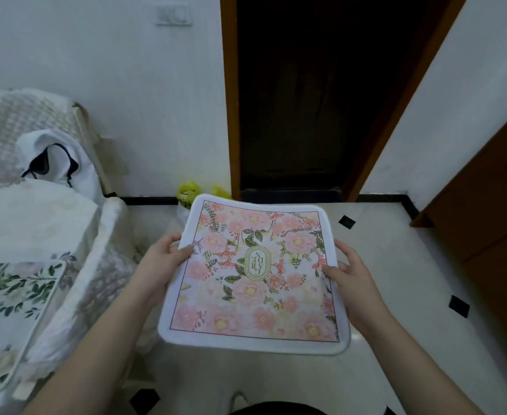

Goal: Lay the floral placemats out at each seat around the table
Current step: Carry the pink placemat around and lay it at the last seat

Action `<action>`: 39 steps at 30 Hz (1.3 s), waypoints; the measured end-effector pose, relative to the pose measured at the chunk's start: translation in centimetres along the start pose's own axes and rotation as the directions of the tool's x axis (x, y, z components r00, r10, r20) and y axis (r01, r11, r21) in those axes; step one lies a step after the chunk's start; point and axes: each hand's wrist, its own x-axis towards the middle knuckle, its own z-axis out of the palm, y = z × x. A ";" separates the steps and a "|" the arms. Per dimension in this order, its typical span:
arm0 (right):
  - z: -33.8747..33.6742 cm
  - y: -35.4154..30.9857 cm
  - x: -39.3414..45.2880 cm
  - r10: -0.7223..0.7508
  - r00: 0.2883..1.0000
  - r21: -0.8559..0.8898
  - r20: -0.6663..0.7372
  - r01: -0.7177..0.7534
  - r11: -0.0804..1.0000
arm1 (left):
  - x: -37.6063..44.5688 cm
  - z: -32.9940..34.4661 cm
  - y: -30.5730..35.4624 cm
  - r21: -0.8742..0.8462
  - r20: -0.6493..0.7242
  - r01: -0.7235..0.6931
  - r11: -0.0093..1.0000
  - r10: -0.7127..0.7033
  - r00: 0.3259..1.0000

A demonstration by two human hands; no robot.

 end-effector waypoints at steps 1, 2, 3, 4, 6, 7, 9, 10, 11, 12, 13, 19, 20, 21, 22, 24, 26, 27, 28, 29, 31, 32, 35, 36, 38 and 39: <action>0.8 -0.4 0.9 0.002 1.000 0.006 0.004 -0.002 1.000 | 0.8 -0.5 0.4 -0.003 -0.013 -0.005 1.000 0.005 1.000; 1.4 -0.7 1.8 0.004 1.000 0.014 0.013 -0.004 1.000 | 1.5 -0.9 0.8 -0.015 -0.025 -0.009 1.000 0.009 1.000; 2.1 -1.0 2.7 0.006 1.000 0.018 0.025 -0.007 1.000 | 2.2 -1.2 1.1 -0.031 -0.034 -0.010 0.999 0.009 0.999; 2.6 -1.3 3.7 0.011 0.999 0.019 0.037 -0.012 1.000 | 2.9 -1.5 1.5 -0.044 -0.043 -0.009 0.999 0.007 0.999; 3.5 -1.9 5.8 0.023 0.998 0.013 0.056 -0.024 1.000 | 4.4 -2.0 1.9 -0.062 -0.064 -0.004 0.998 0.000 0.998; 3.8 -2.2 7.0 0.028 0.997 0.006 0.068 -0.028 1.000 | 5.2 -2.1 2.1 -0.069 -0.074 -0.001 0.998 -0.004 0.997; 4.6 -2.7 9.6 0.040 0.995 -0.006 0.096 -0.040 0.999 | 7.0 -2.3 2.3 -0.090 -0.093 0.007 0.996 -0.015 0.996; 5.0 -2.9 11.0 0.045 0.993 -0.010 0.108 -0.044 0.999 | 8.1 -2.4 2.4 -0.099 -0.105 0.011 0.995 -0.022 0.994; 5.4 -3.0 12.4 0.047 0.992 -0.015 0.117 -0.046 0.999 | 9.1 -2.4 2.6 -0.100 -0.122 0.015 0.995 -0.027 0.992; 5.9 -3.2 13.9 0.050 0.991 -0.021 0.127 -0.048 0.999 | 10.2 -2.5 2.8 -0.092 -0.142 0.018 0.996 -0.031 0.989; 6.3 -3.5 15.4 0.052 0.989 -0.027 0.139 -0.049 0.998 | 11.3 -2.5 3.0 -0.077 -0.162 0.018 0.997 -0.030 0.986; 8.7 -6.1 24.6 0.071 0.970 -0.020 0.233 -0.068 0.997 | 17.0 -1.8 5.8 -0.054 -0.259 0.055 0.997 -0.067 0.963; 9.2 -6.7 25.9 0.074 0.966 -0.025 0.250 -0.070 0.997 | 17.7 -1.7 6.3 -0.068 -0.278 0.062 0.996 -0.079 0.957; 9.6 -7.3 27.1 0.073 0.958 -0.025 0.276 -0.069 0.997 | 18.4 -1.6 6.8 -0.084 -0.295 0.063 0.994 -0.085 0.952; 10.0 -7.9 28.3 0.074 0.949 -0.027 0.307 -0.069 0.997 | 19.0 -1.6 7.2 -0.098 -0.312 0.062 0.993 -0.090 0.946; 10.9 -9.0 30.7 0.082 0.932 -0.048 0.354 -0.069 0.996 | 20.1 -1.8 7.8 -0.124 -0.350 0.060 0.991 -0.100 0.931; 12.0 -9.8 32.8 0.092 0.916 -0.075 0.390 -0.068 0.995 | 20.9 -2.1 8.3 -0.150 -0.376 0.051 0.987 -0.104 0.921; 12.6 -10.2 33.6 0.097 0.908 -0.088 0.407 -0.067 0.994 | 21.3 -2.3 8.4 -0.162 -0.390 0.047 0.986 -0.108 0.914; 13.4 -10.6 34.4 0.100 0.901 -0.097 0.423 -0.064 0.993 | 21.7 -2.7 8.5 -0.174 -0.408 0.040 0.984 -0.109 0.906; 14.2 -11.0 35.1 0.101 0.893 -0.104 0.438 -0.062 0.993 | 22.0 -3.0 8.6 -0.185 -0.428 0.030 0.982 -0.108 0.897; 16.0 -11.8 36.5 0.109 0.879 -0.114 0.465 -0.062 0.991 | 22.9 -4.1 8.7 -0.196 -0.467 0.017 0.981 -0.109 0.877; 17.0 -12.1 37.2 0.113 0.873 -0.121 0.475 -0.062 0.991 | 23.4 -4.8 8.8 -0.201 -0.483 0.017 0.980 -0.114 0.868; 20.4 -12.9 39.6 0.116 0.864 -0.136 0.490 -0.055 0.989 | 25.1 -6.8 9.0 -0.216 -0.511 0.015 0.976 -0.126 0.851; 21.7 -13.2 40.3 0.117 0.861 -0.141 0.495 -0.053 0.989 | 25.7 -7.5 9.0 -0.226 -0.521 0.008 0.974 -0.128 0.844; 24.4 -13.7 41.6 0.122 0.855 -0.157 0.504 -0.048 0.986 | 26.9 -9.2 9.2 -0.233 -0.540 -0.011 0.972 -0.120 0.833; 25.7 -13.9 42.2 0.125 0.853 -0.172 0.506 -0.042 0.984 | 27.6 -10.1 9.4 -0.228 -0.546 -0.019 0.974 -0.112 0.830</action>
